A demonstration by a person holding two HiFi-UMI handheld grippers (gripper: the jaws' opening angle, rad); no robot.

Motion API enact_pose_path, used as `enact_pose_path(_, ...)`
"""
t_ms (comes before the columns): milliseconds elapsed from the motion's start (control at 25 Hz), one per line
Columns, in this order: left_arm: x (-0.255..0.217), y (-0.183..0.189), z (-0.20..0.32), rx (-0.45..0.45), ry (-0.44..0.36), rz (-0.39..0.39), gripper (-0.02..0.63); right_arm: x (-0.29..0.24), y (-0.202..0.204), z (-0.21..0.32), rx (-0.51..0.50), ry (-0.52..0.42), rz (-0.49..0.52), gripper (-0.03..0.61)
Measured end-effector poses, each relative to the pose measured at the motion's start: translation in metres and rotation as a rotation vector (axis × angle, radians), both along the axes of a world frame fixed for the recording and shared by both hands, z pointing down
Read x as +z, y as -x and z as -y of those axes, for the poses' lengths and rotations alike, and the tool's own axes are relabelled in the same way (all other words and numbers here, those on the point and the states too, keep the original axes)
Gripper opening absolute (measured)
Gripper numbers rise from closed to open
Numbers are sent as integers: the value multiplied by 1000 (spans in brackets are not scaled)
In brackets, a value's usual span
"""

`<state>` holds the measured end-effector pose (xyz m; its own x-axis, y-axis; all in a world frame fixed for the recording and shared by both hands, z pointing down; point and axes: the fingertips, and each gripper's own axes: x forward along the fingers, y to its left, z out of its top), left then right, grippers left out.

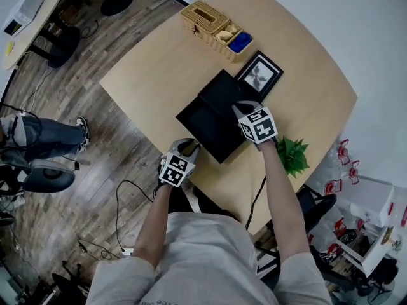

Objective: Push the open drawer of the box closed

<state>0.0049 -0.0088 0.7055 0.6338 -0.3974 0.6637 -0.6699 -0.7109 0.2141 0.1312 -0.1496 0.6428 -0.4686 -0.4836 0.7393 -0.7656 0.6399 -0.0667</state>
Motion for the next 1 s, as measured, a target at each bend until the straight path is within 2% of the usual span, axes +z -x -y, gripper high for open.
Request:
enact_pose_path(160, 3, -3, 2, 10, 7, 9, 114, 0, 1, 0, -2, 0, 2, 2)
enact_pose_path(400, 15, 4, 5, -20, -3, 17, 114, 0, 1, 0, -4, -2, 0, 2)
enact_pose_path(1000, 12, -2, 4, -16, -6, 19, 114, 1, 1, 0, -5, -6, -2, 2)
